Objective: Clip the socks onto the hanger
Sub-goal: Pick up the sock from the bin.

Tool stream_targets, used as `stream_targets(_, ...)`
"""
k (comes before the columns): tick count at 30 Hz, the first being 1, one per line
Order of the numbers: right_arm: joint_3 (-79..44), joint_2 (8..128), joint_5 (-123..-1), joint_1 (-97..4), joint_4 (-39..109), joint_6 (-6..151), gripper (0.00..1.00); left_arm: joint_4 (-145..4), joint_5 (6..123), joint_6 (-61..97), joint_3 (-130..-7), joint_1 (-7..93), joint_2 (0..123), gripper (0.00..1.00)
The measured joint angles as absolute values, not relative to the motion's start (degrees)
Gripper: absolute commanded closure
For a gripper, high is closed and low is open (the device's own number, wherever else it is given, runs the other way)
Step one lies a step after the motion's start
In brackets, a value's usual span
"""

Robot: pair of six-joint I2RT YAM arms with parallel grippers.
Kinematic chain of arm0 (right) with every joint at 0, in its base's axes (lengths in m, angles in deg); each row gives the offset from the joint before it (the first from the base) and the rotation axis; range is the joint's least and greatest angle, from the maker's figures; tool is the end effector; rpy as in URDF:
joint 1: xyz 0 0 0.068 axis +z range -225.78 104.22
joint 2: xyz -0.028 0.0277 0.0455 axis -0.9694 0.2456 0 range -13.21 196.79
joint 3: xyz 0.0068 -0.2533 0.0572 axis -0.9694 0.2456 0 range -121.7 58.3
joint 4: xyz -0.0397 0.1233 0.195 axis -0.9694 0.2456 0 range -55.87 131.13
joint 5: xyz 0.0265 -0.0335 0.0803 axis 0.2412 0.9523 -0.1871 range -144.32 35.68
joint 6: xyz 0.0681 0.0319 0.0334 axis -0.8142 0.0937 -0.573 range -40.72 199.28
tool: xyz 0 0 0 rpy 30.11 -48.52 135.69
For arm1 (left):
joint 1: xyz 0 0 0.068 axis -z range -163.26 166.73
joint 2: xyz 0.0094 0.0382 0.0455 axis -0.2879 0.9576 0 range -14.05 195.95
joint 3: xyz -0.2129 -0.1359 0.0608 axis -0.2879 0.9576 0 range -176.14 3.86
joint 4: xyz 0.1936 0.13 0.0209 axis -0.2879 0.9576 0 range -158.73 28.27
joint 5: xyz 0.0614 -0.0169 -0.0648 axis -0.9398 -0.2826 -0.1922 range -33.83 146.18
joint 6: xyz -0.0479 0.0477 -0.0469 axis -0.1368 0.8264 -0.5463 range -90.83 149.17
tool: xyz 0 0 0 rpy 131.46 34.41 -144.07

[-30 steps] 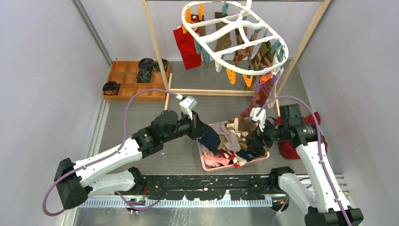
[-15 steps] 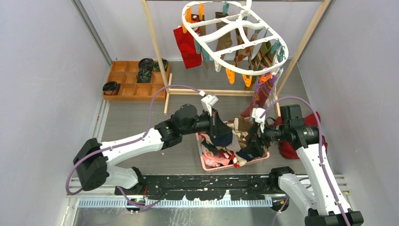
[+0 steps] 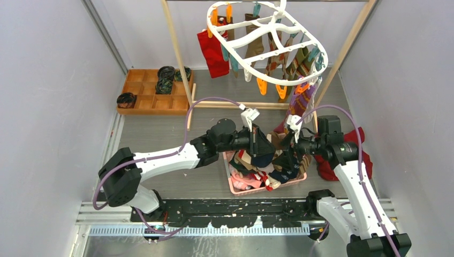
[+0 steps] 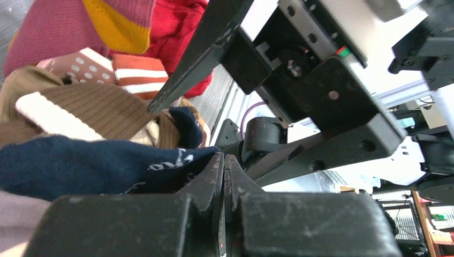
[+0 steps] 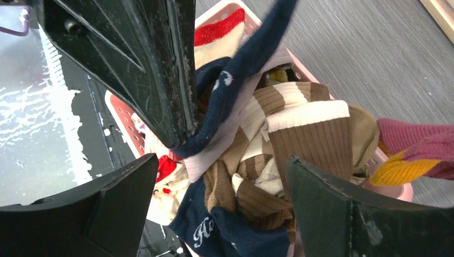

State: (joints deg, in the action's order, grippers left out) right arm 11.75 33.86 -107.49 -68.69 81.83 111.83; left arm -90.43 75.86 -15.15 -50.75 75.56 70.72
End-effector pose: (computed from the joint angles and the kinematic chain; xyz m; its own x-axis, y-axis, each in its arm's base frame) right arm 0.1352 0.0745 0.2676 -0.2991 -0.3622 -0.8828 -0.9066 0.3963 0.1446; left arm 0.1623 -0.3150 0.2856 -0.7378 -0.0513 -0.6731 0.6466 0.2327 -0.7265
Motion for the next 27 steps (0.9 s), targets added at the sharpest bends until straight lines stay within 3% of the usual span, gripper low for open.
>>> stream_targets(5,13.7,32.9,-109.0,-68.3,79.4,112.3,0.1,-93.2,75.9,-16.6,-50.8,75.6,70.7,1.0)
stream_targets(7,14.5,32.9,-109.8,-68.1,77.9,112.1,0.18,-94.1,75.9,-17.2,-50.8,75.6,70.9,1.0)
stream_targets(13,15.1,33.3,-110.4,-68.0,74.5,109.9,0.7,-96.2,75.9,-18.6,-50.8,75.6,71.8,1.0)
stream_targets(15,15.1,33.3,-110.3,-68.0,74.4,110.0,0.8,-96.3,75.8,-18.8,-50.8,75.6,71.9,0.93)
stream_targets(18,15.1,33.3,-109.8,-68.0,74.5,110.8,0.88,-96.3,75.1,-18.7,-50.8,75.6,71.9,0.76)
stream_targets(21,15.1,33.0,-108.8,-68.0,75.2,111.7,0.91,-95.0,73.7,-17.9,-50.6,75.6,70.2,0.57)
stream_targets(27,15.1,31.9,-107.3,-68.0,76.4,112.2,0.92,-90.9,69.0,-13.3,-44.7,75.6,56.9,0.32)
